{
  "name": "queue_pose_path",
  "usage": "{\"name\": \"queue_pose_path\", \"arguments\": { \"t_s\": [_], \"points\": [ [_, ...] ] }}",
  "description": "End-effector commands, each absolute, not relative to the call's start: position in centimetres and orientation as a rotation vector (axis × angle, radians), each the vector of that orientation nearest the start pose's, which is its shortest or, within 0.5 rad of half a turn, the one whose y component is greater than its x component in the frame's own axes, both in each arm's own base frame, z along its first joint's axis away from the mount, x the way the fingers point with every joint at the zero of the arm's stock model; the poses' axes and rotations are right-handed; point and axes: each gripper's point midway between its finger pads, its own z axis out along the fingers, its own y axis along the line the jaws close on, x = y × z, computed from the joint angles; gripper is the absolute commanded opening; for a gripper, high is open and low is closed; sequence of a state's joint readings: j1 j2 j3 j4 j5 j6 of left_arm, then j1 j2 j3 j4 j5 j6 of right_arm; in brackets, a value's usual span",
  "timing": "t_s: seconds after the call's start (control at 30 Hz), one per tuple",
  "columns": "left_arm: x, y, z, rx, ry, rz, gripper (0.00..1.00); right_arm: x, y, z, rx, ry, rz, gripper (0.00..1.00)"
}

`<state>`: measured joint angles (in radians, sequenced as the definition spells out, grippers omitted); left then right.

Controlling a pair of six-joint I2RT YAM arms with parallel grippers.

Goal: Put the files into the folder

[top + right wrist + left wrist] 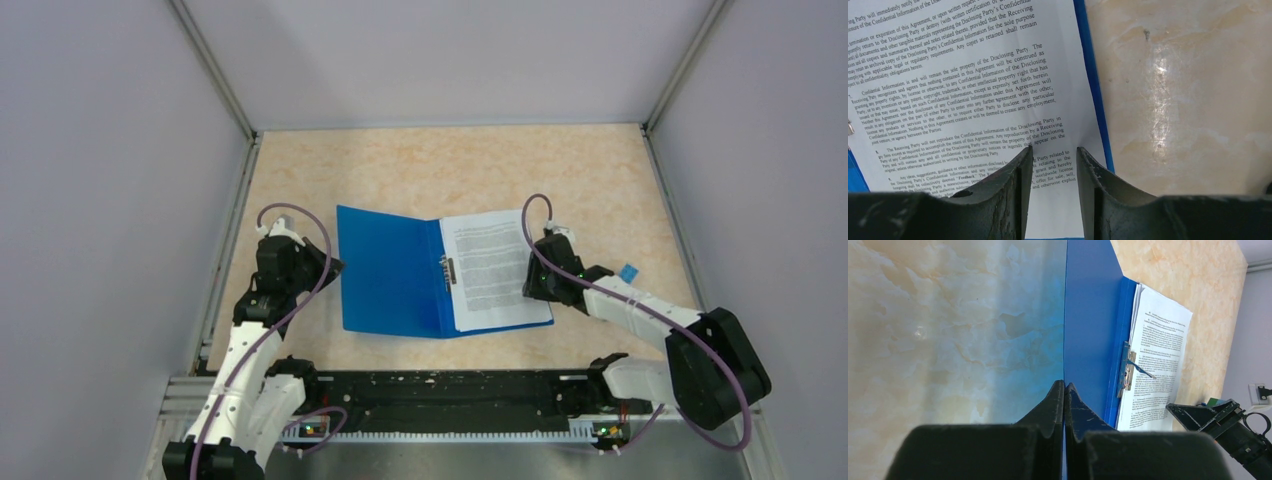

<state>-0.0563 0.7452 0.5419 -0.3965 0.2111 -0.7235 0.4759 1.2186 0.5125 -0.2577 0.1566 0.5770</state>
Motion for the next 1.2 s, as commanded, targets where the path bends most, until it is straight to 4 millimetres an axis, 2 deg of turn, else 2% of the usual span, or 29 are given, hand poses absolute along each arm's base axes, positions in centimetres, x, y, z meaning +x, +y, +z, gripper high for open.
{"name": "queue_pose_path", "arguments": {
  "t_s": [0.0,0.17,0.37,0.5,0.63,0.83,0.9,1.03,1.17],
  "points": [
    [26.3,-7.9,16.0,-0.580,2.093,-0.674,0.00,24.4,12.7,4.2,0.172,2.509,0.256,0.38],
    [26.3,-8.0,16.0,-0.580,2.097,-0.678,0.00,24.9,12.6,5.4,0.169,2.485,0.249,0.40],
    [26.3,-8.1,16.0,-0.577,2.098,-0.684,0.00,25.0,13.1,4.4,0.141,2.516,0.234,0.44],
    [26.2,-8.1,16.1,-0.572,2.097,-0.686,0.00,25.8,14.5,5.3,0.085,2.507,0.229,0.46],
    [26.2,-8.2,16.2,-0.562,2.097,-0.690,0.00,27.1,17.6,7.8,-0.017,2.477,0.200,0.46],
    [26.1,-8.4,16.6,-0.540,2.098,-0.698,0.00,28.7,23.7,11.3,-0.183,2.419,0.184,0.44],
    [26.1,-8.4,16.7,-0.534,2.098,-0.698,0.00,29.3,26.1,12.5,-0.247,2.399,0.169,0.41],
    [26.1,-8.5,16.9,-0.516,2.100,-0.701,0.00,29.4,29.3,12.1,-0.383,2.402,0.082,0.36],
    [26.0,-8.5,17.0,-0.506,2.106,-0.696,0.00,29.8,31.2,12.3,-0.457,2.380,0.018,0.35]
  ]
}}
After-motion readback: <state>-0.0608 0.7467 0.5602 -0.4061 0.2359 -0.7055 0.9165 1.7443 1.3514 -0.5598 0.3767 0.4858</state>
